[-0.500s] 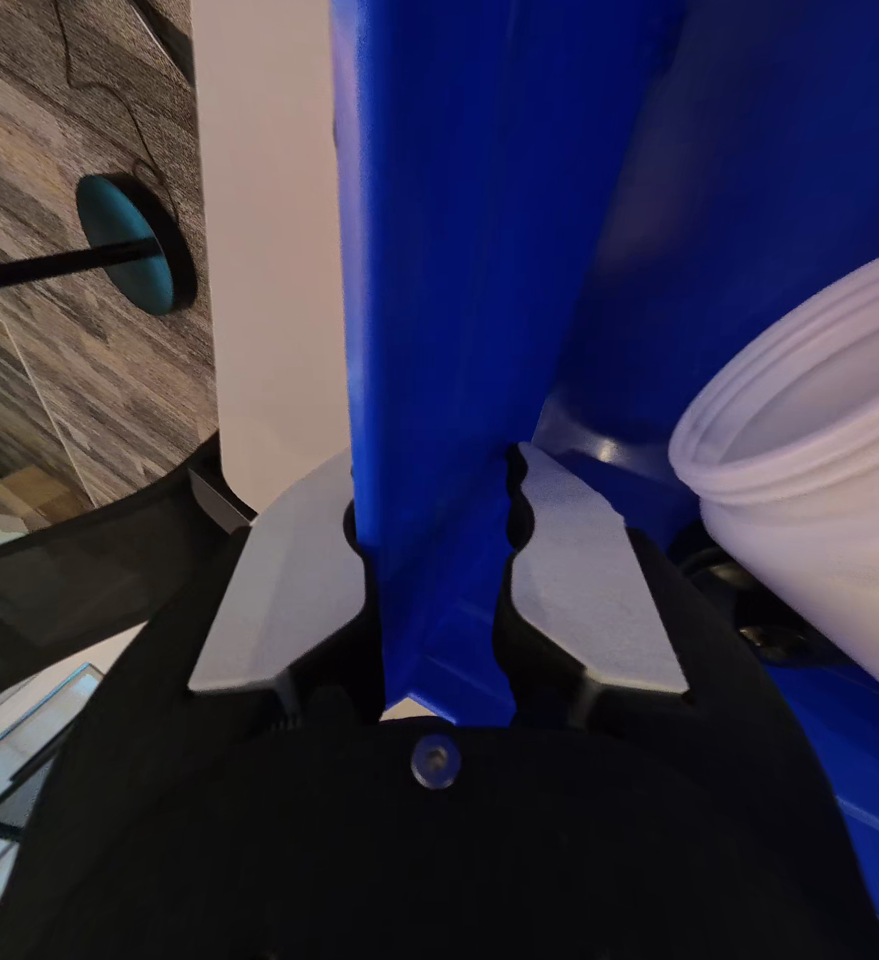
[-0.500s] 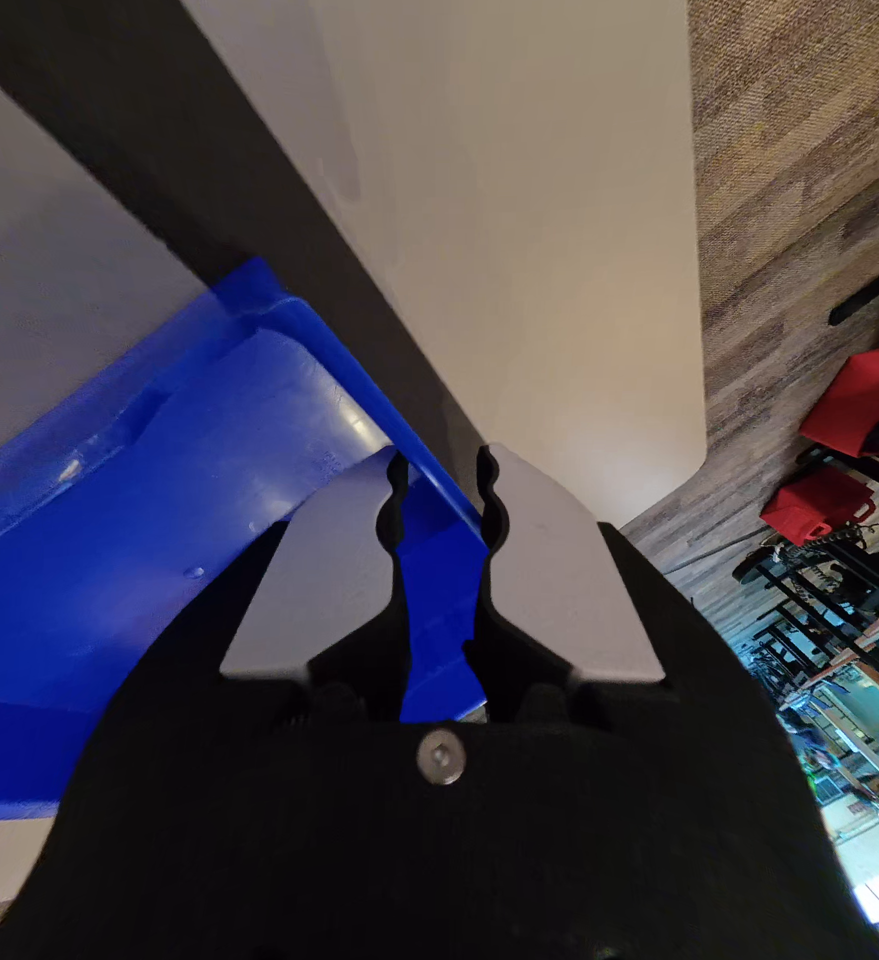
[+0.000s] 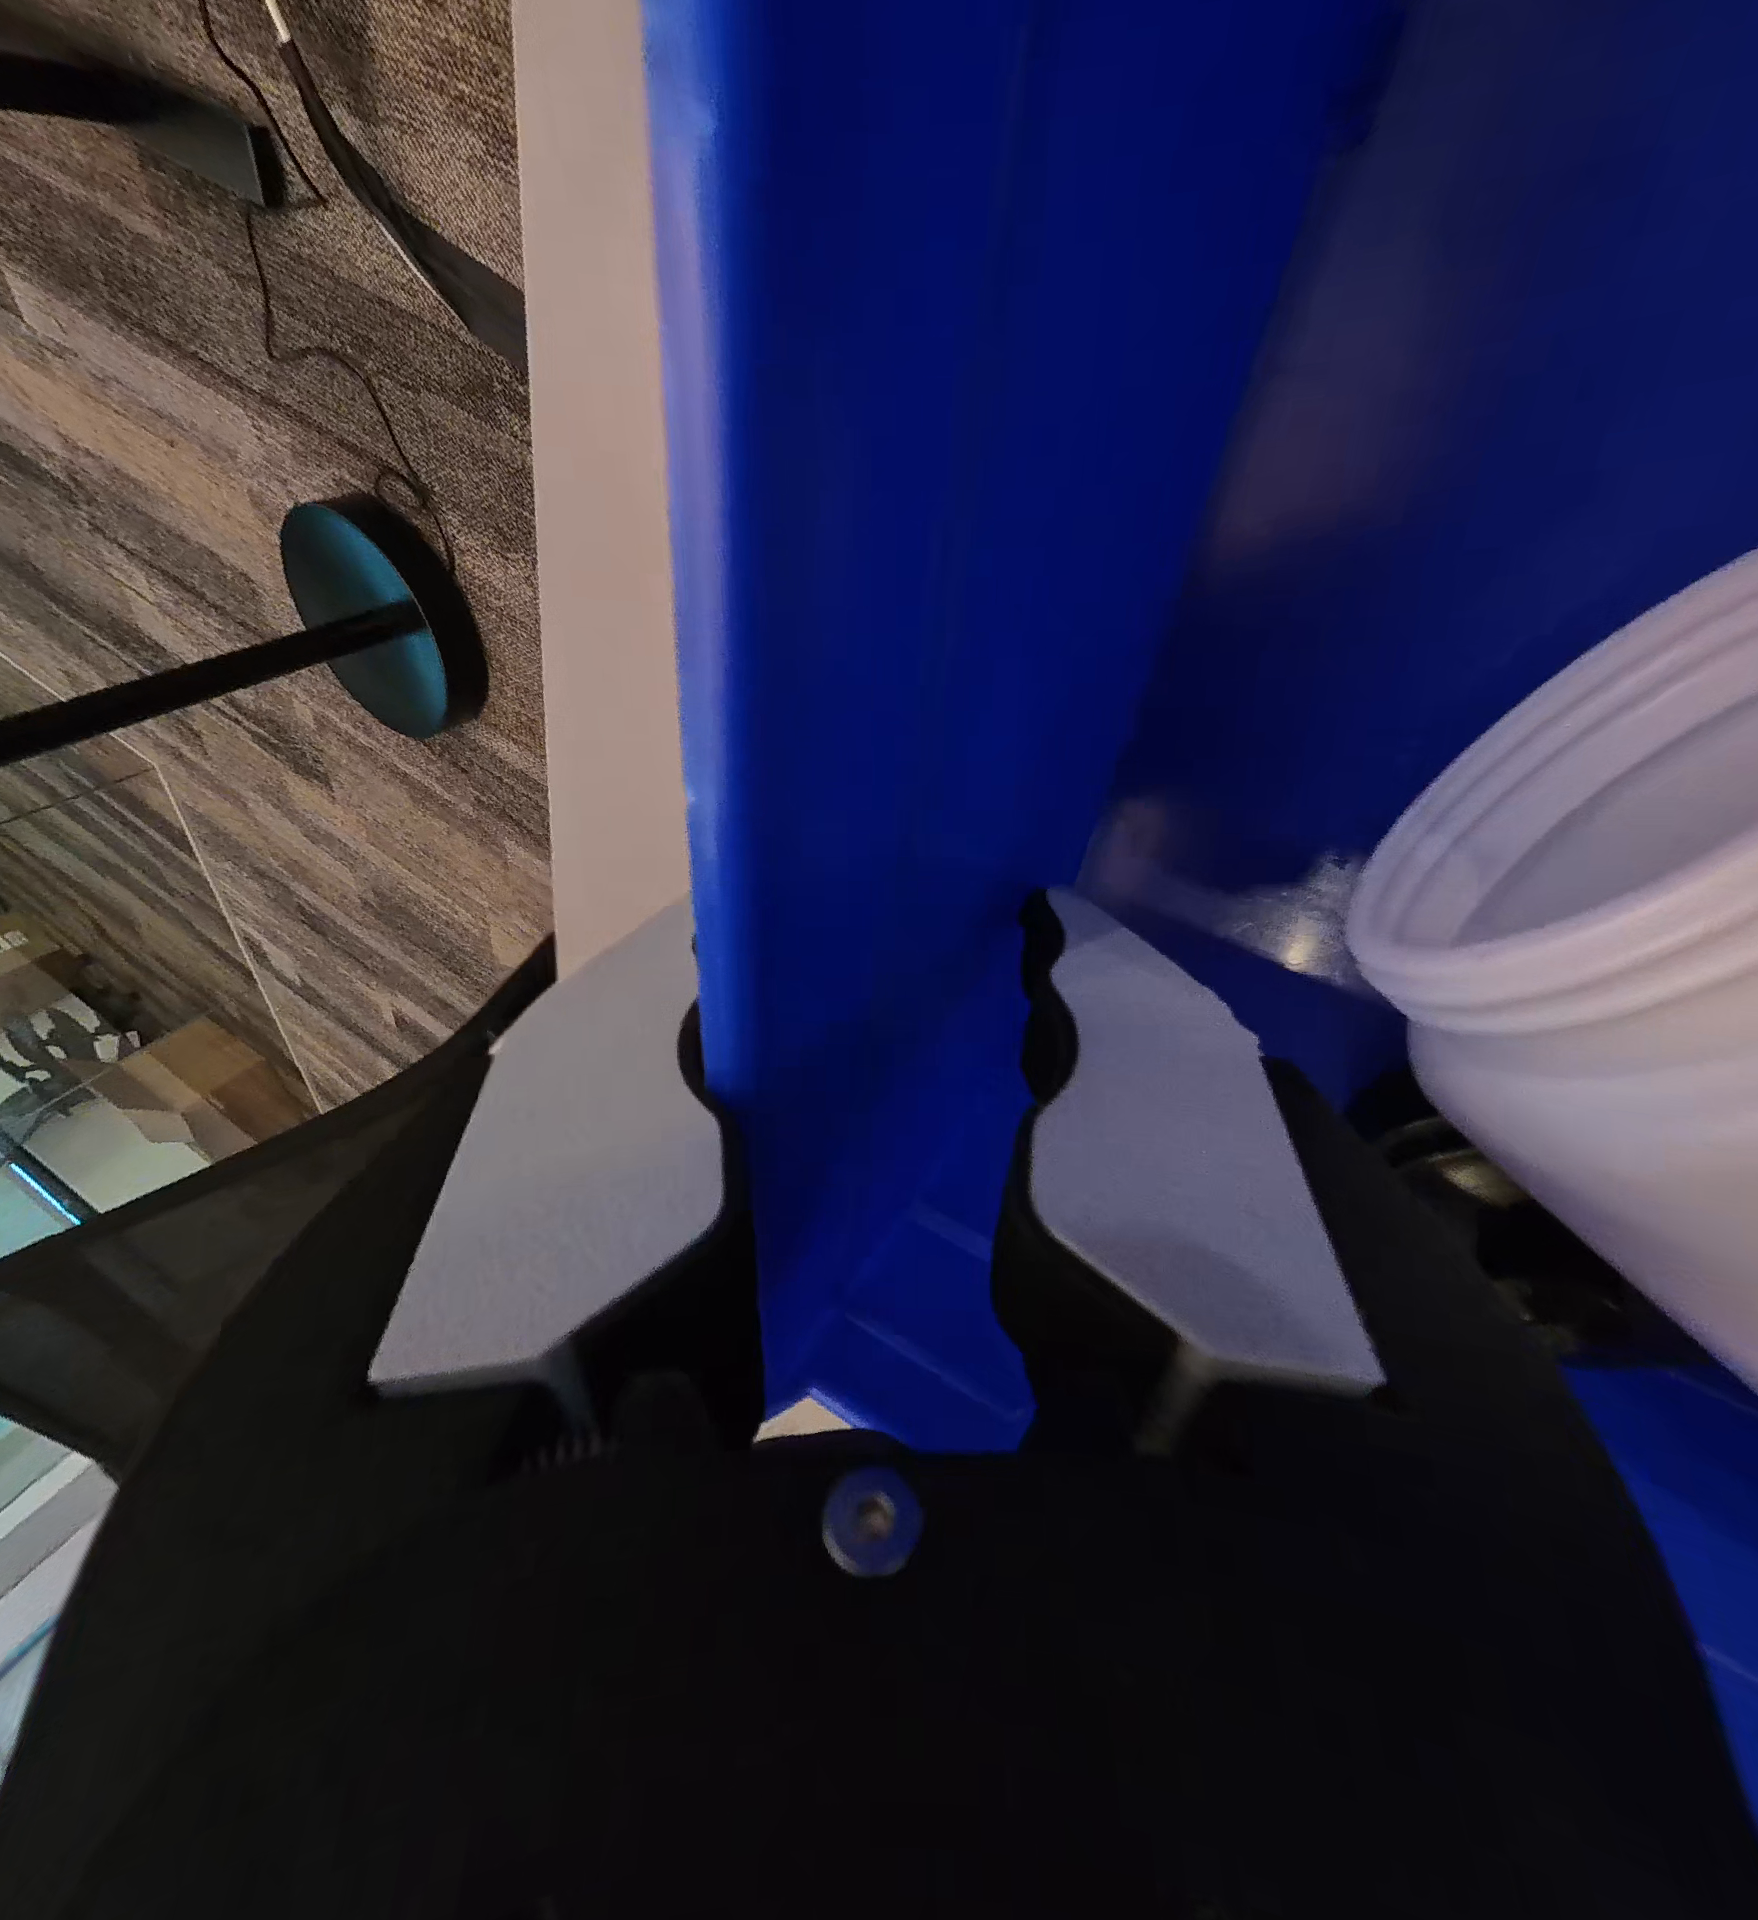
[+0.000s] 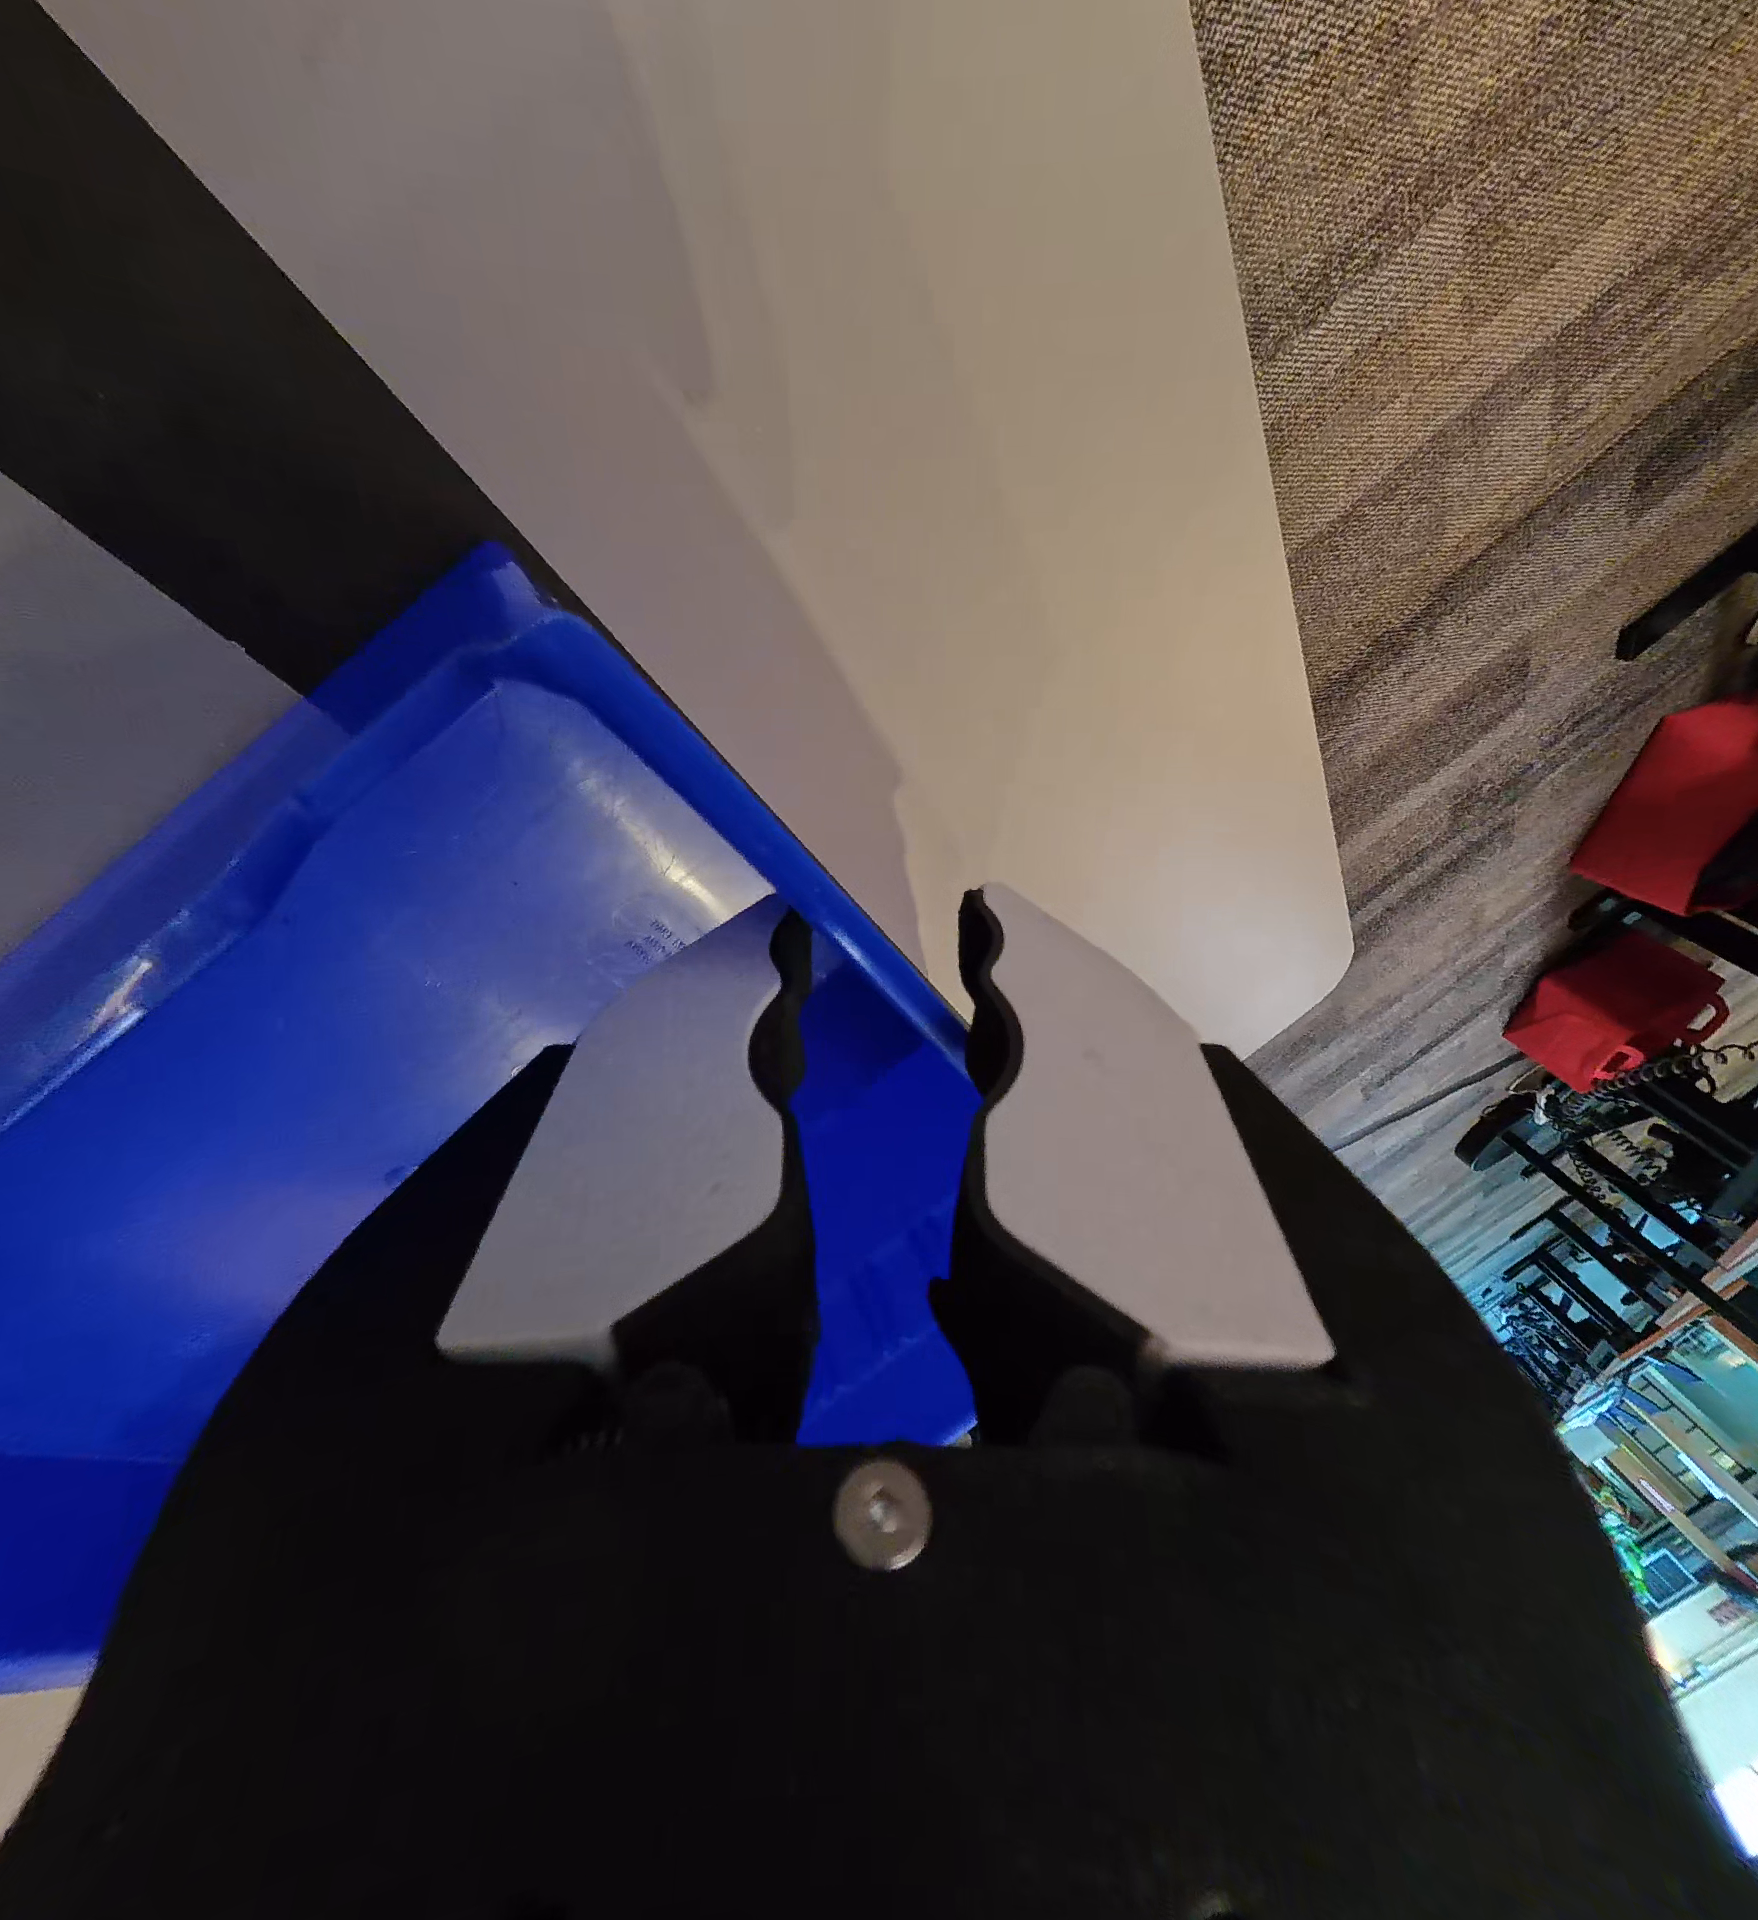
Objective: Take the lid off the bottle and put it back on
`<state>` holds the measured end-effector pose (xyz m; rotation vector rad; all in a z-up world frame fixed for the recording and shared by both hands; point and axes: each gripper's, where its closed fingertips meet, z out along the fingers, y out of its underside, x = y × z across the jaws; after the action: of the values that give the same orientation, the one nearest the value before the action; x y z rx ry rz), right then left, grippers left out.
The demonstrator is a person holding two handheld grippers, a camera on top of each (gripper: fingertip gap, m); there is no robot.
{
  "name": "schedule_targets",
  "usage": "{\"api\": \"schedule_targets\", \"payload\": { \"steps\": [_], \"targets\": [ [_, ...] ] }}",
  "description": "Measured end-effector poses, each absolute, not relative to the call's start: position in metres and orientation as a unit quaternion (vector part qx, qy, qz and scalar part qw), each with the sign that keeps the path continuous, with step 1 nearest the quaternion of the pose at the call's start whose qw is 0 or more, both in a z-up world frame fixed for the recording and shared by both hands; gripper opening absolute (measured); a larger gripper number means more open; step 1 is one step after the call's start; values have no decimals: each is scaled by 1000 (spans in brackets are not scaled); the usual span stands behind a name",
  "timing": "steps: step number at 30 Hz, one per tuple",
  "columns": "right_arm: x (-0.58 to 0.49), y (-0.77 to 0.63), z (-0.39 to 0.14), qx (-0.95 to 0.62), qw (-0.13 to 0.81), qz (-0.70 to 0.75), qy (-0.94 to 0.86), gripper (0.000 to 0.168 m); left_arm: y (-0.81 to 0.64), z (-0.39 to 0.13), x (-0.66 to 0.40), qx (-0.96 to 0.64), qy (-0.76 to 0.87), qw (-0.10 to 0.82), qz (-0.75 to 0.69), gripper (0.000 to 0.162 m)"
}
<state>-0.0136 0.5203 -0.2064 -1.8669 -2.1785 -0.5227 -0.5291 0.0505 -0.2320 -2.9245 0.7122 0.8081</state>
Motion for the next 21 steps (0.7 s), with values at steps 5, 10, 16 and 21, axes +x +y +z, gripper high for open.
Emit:
{"api": "schedule_targets", "payload": {
  "steps": [5, 10, 16, 21],
  "targets": [
    [-14, 521, -207, -636, 114, -178, -742, 27, 59, -232, -531, -933, 247, 18, 263, 57],
    [-16, 522, -207, -638, 113, -180, -740, 28, 69, -231, -531, -917, 288, 31, 275, 56],
    [-17, 523, -207, -639, 116, -178, -740, 29, 64, -230, -521, -909, 310, 50, 275, 54],
    [-17, 524, -207, -645, 121, -183, -732, 29, 64, -230, -518, -906, 307, 62, 285, 62]
  ]
}}
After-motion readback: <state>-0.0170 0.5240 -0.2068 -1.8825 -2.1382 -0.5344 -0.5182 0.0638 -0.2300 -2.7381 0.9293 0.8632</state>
